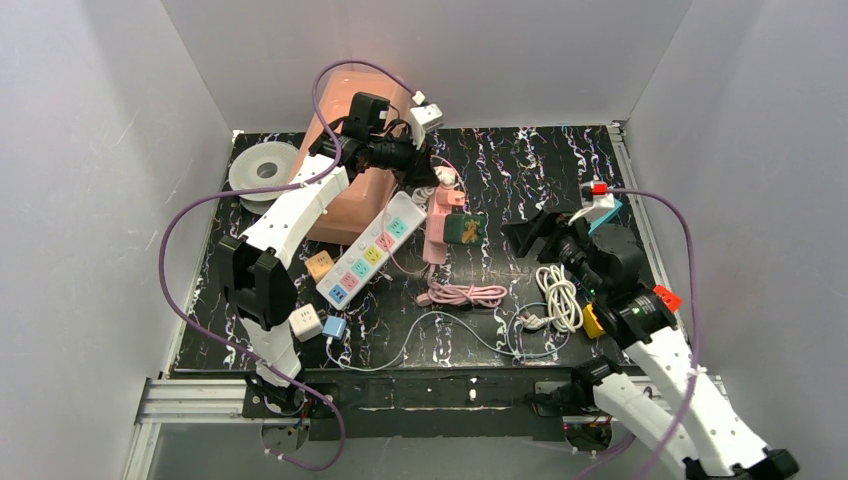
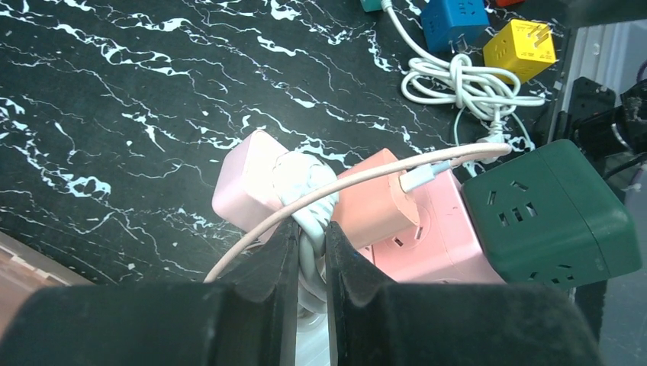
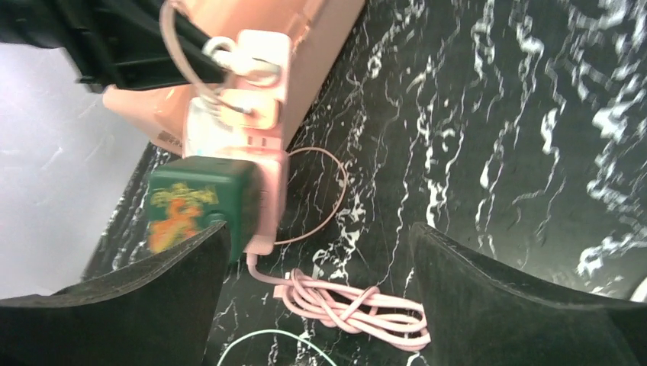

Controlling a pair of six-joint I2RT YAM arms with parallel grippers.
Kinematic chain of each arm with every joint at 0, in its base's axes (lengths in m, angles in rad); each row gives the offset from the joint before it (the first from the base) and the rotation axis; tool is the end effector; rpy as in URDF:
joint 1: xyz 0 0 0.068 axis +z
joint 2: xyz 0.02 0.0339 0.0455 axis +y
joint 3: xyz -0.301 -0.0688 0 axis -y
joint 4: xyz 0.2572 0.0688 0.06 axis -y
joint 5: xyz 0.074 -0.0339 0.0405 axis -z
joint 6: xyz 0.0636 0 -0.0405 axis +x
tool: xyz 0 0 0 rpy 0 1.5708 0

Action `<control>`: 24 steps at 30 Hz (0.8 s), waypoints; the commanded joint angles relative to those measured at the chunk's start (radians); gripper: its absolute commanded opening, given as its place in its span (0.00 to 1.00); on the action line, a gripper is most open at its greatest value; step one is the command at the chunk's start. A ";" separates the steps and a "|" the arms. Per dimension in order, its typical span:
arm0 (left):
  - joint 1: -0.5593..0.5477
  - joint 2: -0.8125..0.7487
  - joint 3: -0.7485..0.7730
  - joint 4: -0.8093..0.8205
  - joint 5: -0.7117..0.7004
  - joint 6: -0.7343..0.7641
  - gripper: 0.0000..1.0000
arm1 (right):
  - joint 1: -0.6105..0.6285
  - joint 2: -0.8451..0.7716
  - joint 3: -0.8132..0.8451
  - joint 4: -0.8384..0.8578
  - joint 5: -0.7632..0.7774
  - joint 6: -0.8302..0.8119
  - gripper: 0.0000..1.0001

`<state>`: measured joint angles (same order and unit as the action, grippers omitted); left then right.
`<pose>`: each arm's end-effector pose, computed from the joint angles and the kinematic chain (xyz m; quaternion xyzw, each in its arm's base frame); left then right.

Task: Pull the plug off the socket
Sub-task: Remove the plug from the socket.

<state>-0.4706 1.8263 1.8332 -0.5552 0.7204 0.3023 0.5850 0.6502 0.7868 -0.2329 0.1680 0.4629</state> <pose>0.3881 -0.2445 0.4030 0.4673 0.6910 -0.3448 0.4304 0.1419 0.0812 0.3770 0.0113 0.7398 0.2814 0.6111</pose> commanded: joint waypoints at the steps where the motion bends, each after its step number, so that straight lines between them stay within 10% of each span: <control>1: 0.009 -0.076 0.068 0.073 0.108 -0.105 0.00 | -0.286 -0.005 -0.156 0.309 -0.572 0.264 0.95; 7: 0.027 -0.074 0.082 0.085 0.175 -0.146 0.00 | -0.552 0.218 -0.279 0.788 -0.918 0.574 0.93; 24: 0.026 -0.079 0.125 0.084 0.383 -0.224 0.00 | -0.420 0.901 0.169 1.240 -0.964 0.672 0.93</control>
<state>-0.4416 1.8263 1.8851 -0.5392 0.9657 0.1421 0.1287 1.4574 0.8463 0.8639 -0.7849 1.1198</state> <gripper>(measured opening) 0.105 0.930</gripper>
